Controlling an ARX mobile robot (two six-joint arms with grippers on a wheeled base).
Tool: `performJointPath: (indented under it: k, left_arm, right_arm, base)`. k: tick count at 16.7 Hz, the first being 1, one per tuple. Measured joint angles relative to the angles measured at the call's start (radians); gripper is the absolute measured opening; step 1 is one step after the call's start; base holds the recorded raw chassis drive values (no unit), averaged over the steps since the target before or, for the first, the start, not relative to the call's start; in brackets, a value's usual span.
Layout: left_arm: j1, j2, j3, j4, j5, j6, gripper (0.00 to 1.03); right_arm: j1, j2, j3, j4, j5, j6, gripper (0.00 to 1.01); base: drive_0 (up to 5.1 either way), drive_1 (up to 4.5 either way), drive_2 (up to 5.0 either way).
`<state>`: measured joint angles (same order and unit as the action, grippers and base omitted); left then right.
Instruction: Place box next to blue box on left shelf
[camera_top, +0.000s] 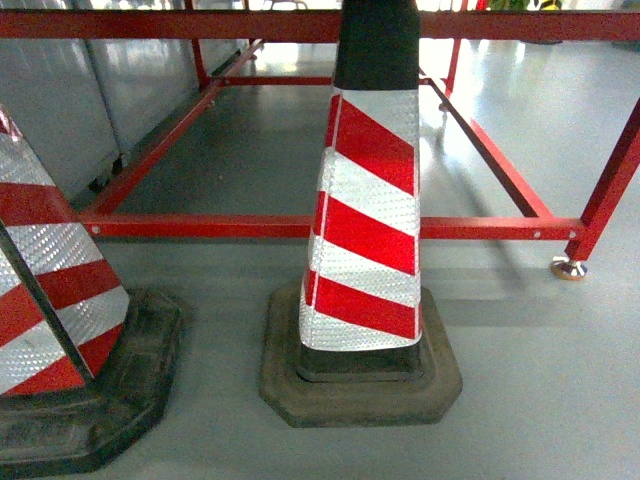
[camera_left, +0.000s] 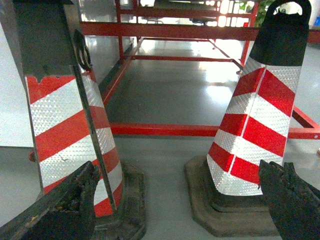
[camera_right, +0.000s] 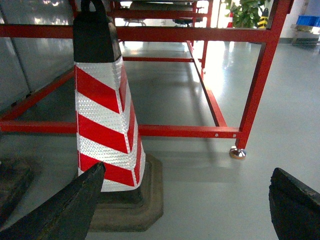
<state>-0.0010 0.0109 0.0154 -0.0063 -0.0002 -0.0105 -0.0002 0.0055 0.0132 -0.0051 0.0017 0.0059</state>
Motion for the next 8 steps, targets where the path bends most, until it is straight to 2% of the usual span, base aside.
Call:
performJointPath:
  k: [8]
  left_arm:
    - [0.0, 0.0, 0.0, -0.002, 0.0, 0.0, 0.98]
  right_arm:
    - [0.0, 0.0, 0.0, -0.002, 0.0, 0.0, 0.98]
  base:
    - [0.0, 0.0, 0.0]
